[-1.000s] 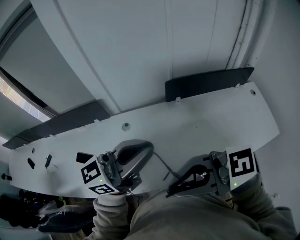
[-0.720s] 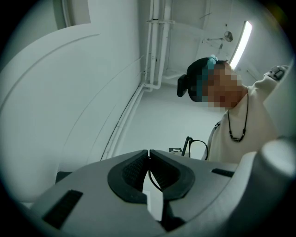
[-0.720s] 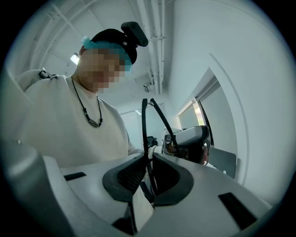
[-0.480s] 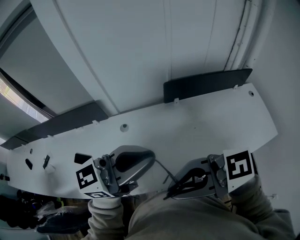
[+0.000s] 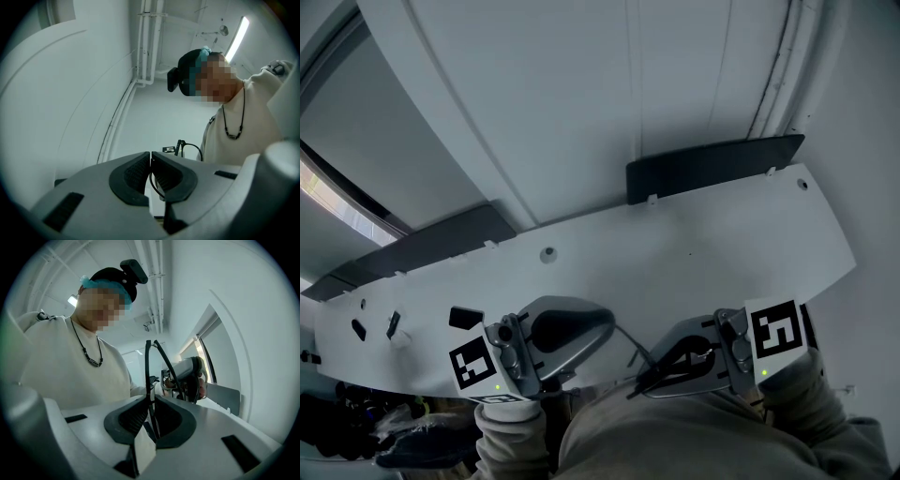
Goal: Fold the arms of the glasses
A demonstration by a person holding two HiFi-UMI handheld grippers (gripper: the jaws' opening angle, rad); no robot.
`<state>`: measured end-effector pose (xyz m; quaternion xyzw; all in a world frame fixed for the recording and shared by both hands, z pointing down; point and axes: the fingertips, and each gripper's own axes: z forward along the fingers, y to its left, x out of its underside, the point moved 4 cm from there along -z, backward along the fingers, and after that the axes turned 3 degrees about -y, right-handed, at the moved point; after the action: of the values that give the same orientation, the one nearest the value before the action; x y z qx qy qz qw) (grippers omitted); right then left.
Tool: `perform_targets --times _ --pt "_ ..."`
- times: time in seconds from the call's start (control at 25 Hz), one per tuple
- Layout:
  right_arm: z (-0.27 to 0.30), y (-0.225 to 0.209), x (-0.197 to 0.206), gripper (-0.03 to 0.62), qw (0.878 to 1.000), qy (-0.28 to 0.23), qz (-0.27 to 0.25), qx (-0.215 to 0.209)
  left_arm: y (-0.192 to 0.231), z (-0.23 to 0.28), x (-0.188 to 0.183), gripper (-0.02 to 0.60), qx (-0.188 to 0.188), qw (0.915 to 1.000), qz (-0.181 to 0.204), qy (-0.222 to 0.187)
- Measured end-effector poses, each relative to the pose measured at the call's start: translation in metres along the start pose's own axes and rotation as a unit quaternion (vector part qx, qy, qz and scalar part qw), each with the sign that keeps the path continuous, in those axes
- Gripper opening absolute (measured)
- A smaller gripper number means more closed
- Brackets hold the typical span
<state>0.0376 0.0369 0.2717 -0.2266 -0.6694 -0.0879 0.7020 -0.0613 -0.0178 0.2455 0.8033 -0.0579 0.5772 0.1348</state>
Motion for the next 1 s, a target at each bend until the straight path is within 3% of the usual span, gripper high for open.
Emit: perform_targets --times 1.0 --pt "-0.006 -0.005 0.007 0.058 1.000 0.012 0.014 0.005 -0.022 0.019 -0.008 0.018 0.036 0.9990 0.028 0.006"
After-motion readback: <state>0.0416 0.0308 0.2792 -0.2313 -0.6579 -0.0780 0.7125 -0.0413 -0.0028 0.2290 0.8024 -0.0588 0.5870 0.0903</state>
